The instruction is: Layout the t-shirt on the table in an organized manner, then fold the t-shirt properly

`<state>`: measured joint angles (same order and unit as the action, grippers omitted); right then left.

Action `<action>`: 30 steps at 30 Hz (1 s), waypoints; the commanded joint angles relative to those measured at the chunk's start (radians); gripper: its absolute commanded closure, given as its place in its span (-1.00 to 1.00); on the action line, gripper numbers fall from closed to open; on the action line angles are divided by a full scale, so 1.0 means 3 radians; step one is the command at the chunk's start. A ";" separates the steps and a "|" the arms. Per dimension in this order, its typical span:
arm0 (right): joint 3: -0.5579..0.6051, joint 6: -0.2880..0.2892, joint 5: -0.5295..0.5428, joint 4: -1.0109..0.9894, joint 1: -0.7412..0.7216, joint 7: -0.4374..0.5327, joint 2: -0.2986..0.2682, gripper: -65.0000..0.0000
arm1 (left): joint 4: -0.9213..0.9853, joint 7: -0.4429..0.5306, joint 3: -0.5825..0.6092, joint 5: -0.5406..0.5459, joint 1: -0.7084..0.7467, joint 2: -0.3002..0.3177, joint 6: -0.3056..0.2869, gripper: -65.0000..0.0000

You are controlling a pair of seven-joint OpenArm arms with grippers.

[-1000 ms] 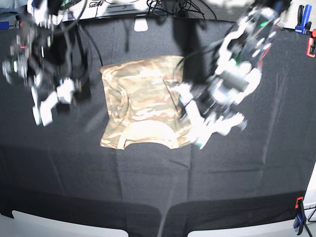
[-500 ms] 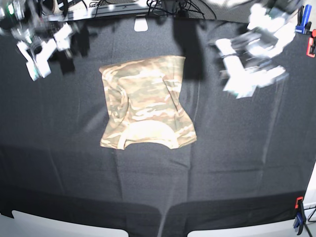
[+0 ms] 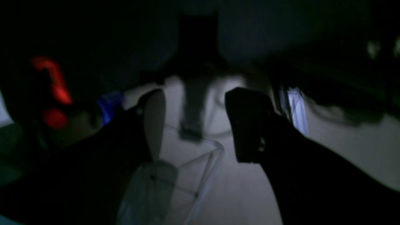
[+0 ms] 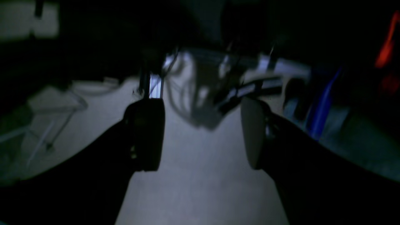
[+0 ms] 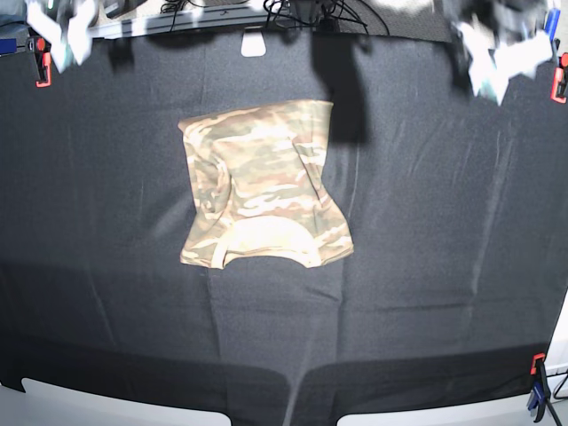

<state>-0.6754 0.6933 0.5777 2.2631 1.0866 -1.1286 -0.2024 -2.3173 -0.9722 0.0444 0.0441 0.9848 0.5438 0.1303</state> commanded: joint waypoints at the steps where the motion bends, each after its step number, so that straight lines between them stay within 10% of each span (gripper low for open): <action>1: -0.0017 0.0016 0.0033 0.0051 0.0156 0.0019 -0.0025 -0.14 | -0.0064 0.0023 -0.0018 -0.0036 0.0167 0.0027 -0.0015 0.02; 9: 0.0309 0.0016 -0.0025 -0.0272 0.0443 0.0362 -0.0032 -0.14 | 0.0844 0.0732 -0.0010 -0.0028 0.0501 -0.0003 -0.0518 0.02; 20: 0.1778 -0.0463 -0.0982 -0.2654 -0.0666 0.0935 -0.0146 -0.14 | 0.4231 0.1907 -0.0009 -0.0034 -0.0919 -0.0631 -0.1380 0.02; 23: 0.2066 -0.0835 -0.1010 -0.3489 -0.1141 0.1062 -0.0207 -0.14 | 0.4966 0.2092 -0.0009 -0.0034 -0.1372 -0.0781 -0.1396 0.02; 30: 0.2505 -0.0978 -0.1255 -0.5099 -0.2196 0.1686 -0.0210 -0.14 | 0.5914 0.2237 -0.0009 -0.0184 -0.2130 -0.1027 -0.1396 0.02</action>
<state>0.0795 0.3965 0.2066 0.7216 0.4194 -0.6151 -0.2562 -0.5396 -0.2977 0.0444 -0.0071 0.3328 0.2222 -0.2893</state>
